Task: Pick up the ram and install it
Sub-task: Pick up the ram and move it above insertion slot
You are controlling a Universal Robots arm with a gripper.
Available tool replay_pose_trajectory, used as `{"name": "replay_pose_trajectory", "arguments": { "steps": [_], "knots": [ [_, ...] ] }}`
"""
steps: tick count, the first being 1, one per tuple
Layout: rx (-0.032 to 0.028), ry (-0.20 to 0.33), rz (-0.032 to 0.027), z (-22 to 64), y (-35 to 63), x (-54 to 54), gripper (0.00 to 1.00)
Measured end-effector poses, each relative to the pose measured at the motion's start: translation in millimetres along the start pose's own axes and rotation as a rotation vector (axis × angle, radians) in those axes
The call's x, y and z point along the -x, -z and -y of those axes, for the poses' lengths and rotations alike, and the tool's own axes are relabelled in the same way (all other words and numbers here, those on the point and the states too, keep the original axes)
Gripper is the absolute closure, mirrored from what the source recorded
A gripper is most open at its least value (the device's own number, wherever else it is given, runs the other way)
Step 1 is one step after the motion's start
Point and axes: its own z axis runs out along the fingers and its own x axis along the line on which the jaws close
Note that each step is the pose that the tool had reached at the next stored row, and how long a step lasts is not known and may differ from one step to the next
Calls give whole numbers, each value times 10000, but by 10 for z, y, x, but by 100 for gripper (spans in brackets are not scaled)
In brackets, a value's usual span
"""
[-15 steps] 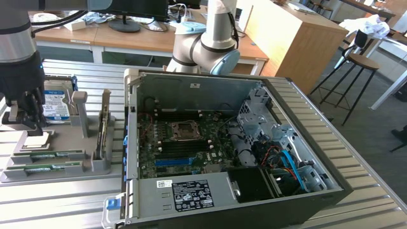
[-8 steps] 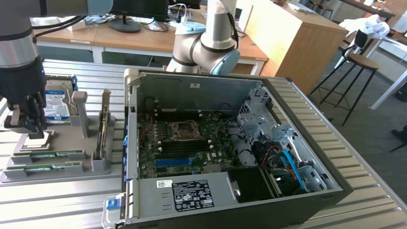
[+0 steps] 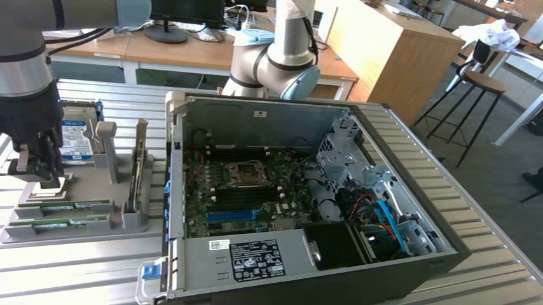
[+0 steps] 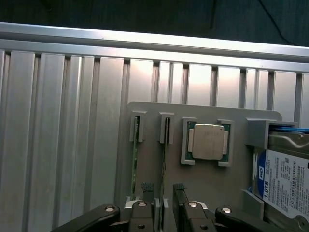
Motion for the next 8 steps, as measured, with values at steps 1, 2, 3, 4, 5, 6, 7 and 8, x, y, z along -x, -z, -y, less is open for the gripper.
{"name": "replay_pose_trajectory", "arguments": {
  "steps": [1,2,3,4,5,6,7,8],
  "knots": [
    [0,0,0,0,-11,0,70],
    [0,0,0,1,-20,0,70],
    [0,0,1,1,-29,-1,70],
    [0,0,0,1,-39,-1,70],
    [0,0,0,1,-48,-1,70],
    [-1,0,1,2,-58,-1,70],
    [0,0,0,2,-68,-2,70],
    [0,0,0,2,-77,-2,70]
  ]
}}
